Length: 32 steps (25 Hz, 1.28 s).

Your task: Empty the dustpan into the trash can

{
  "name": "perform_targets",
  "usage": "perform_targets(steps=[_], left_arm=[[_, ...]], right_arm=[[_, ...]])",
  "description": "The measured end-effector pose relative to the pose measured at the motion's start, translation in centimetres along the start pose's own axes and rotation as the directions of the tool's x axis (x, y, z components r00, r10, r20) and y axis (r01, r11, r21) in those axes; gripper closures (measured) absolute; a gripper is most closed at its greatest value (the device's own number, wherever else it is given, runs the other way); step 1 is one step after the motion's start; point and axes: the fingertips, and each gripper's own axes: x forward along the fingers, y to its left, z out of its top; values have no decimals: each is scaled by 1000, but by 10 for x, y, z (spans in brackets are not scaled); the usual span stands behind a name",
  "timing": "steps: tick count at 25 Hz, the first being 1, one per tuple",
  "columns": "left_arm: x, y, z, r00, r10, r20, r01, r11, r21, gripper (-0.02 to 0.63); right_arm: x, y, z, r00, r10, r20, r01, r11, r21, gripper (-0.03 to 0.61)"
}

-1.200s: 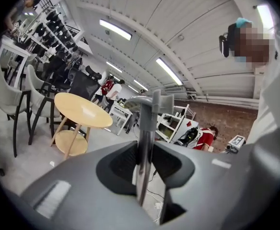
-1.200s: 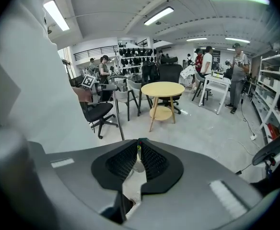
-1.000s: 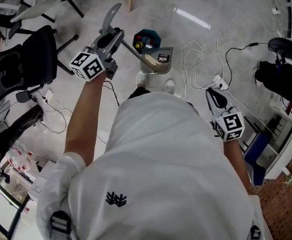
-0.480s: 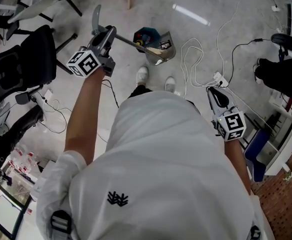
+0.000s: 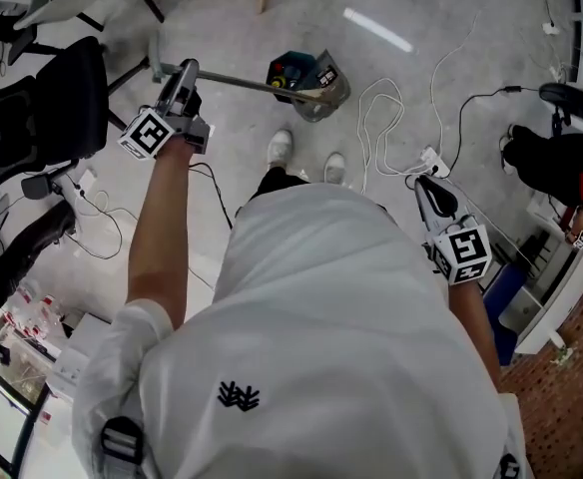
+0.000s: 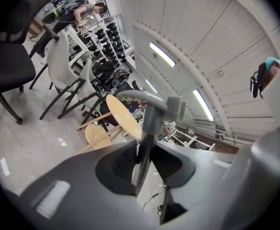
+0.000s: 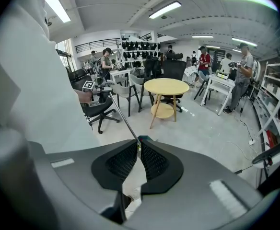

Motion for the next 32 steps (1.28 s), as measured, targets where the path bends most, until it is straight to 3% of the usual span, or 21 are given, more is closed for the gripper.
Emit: perform_targets(steps=[10,16,24,32], left_arm=[[-49,65,12,994,67,89,-54,988,-141,463],[-56,74,12,993,64,100,-47,985,-165,463],[-39,52,14,995,-20,94,37,983,-181,453],[-30,25,24,988,-104,112,128,964,-232,451]], right_arm=[[5,15,12,1000,17,-16,-17,998,-58,555],[10,24,20,1000,23,-21,-25,995,-93,555],[15,32,26,1000,15,-15,-17,996,-82,555],[17,54,17,999,4,-39,-5,999,-32,555]])
